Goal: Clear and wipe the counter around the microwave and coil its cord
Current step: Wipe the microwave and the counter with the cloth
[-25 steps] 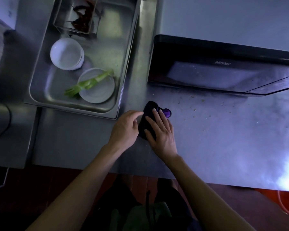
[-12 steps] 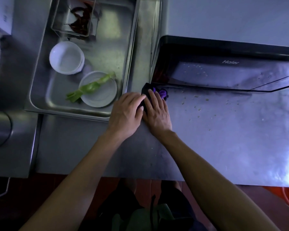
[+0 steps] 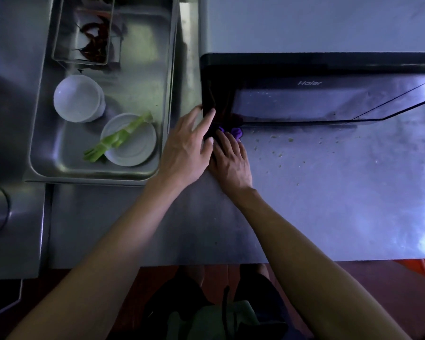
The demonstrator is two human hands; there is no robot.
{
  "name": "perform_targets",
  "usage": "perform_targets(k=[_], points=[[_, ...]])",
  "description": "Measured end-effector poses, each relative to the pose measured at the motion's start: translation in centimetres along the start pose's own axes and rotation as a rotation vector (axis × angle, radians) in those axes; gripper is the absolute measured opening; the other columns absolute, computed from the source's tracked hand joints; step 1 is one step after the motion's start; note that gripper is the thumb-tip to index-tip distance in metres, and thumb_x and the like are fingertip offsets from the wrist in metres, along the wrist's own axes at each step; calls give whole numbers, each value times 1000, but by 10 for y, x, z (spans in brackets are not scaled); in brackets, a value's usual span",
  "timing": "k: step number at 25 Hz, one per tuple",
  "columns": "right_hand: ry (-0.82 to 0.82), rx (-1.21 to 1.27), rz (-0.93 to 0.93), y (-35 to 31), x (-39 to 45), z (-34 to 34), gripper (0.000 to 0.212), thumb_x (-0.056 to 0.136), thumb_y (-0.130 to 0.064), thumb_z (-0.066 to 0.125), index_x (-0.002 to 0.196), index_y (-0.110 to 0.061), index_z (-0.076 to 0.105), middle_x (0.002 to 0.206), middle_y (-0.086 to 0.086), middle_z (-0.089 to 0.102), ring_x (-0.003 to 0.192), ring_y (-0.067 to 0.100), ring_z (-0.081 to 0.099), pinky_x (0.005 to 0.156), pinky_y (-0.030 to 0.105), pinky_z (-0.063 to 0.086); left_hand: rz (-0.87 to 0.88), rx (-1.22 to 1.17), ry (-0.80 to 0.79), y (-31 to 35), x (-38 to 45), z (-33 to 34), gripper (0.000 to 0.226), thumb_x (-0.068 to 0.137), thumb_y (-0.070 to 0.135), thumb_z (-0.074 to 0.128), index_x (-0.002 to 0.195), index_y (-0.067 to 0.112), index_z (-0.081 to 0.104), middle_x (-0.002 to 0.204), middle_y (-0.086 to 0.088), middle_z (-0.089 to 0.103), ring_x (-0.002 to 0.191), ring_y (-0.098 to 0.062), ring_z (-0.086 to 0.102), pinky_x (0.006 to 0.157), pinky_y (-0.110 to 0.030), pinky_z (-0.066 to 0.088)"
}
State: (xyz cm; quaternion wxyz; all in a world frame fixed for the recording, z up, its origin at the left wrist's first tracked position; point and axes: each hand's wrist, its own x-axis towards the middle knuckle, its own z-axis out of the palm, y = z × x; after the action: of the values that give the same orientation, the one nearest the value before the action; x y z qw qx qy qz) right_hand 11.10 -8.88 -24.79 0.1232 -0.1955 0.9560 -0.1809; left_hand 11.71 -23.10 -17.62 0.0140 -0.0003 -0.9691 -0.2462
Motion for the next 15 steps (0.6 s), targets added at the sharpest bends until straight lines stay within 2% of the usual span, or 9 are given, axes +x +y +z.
perform_targets(k=[3,8,12,13,15], points=[[27,-19,56,25,-9,-12,54,100,-30,49,151,-14,40,160,11,31,150,32,24,121,48,19,-69,-21,-5,9,-5,10,59,96,22,54,152,19,36,154,-11,35,141,-26,34,114,-38,33],[61,-22,133,71,-23,-33,55,100,-25,48,152,-13,37,162,11,26,151,30,21,122,46,15,-268,-16,-11,31,7,30,55,94,29,54,147,24,43,153,-8,37,134,-29,43,107,-44,41],[79,-18,184,100,-32,-47,55,101,-27,48,152,-14,36,162,10,25,151,30,19,122,44,13,-358,-24,-74,44,3,47,64,93,34,54,153,30,31,162,-16,20,143,-33,31,113,-44,35],[86,-17,194,108,-34,-50,55,101,-27,48,152,-14,37,162,10,26,151,30,20,122,44,13,-389,-34,-108,46,0,50,66,94,35,54,154,31,27,161,-17,20,144,-33,30,113,-44,35],[90,-19,211,121,-38,-56,55,100,-28,48,152,-14,37,162,10,26,151,29,20,122,43,13,-438,-47,-212,54,-4,59,70,94,38,54,155,29,22,155,-16,36,137,-34,40,109,-45,39]])
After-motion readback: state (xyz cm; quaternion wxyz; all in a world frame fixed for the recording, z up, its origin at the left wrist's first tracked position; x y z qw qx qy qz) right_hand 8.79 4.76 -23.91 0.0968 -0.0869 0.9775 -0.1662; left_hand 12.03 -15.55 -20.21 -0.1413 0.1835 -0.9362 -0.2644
